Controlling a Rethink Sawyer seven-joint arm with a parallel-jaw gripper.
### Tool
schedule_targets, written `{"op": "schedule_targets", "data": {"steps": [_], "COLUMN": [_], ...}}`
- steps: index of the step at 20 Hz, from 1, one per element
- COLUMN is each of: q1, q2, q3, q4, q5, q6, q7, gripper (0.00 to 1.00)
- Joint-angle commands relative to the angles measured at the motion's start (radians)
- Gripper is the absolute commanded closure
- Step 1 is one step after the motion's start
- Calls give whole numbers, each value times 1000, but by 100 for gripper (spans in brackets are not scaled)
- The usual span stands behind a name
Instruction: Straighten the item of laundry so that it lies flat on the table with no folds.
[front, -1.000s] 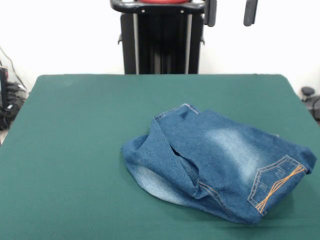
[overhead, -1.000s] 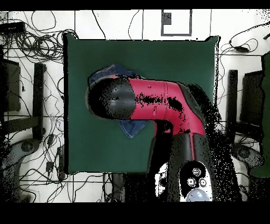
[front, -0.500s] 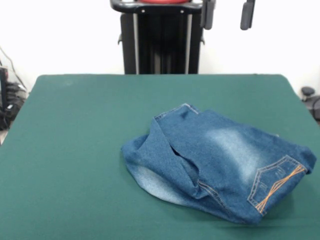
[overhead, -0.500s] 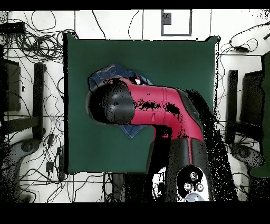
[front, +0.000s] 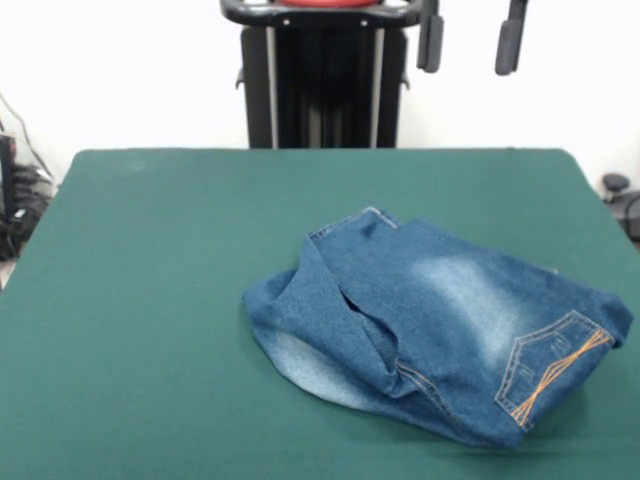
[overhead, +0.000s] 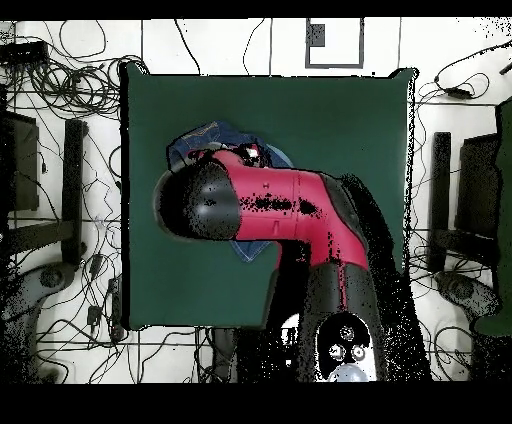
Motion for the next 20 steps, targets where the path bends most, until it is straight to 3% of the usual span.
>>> {"op": "schedule_targets", "data": {"steps": [1, 11, 20], "q1": [59, 86, 94], "q2": [111, 138, 133], "q3": [-26, -68, -90], "q4": [156, 202, 237], "q5": [-19, -5, 2], "q6": [-95, -205, -228], "q7": [257, 256, 237], "gripper": [0, 0, 0]}}
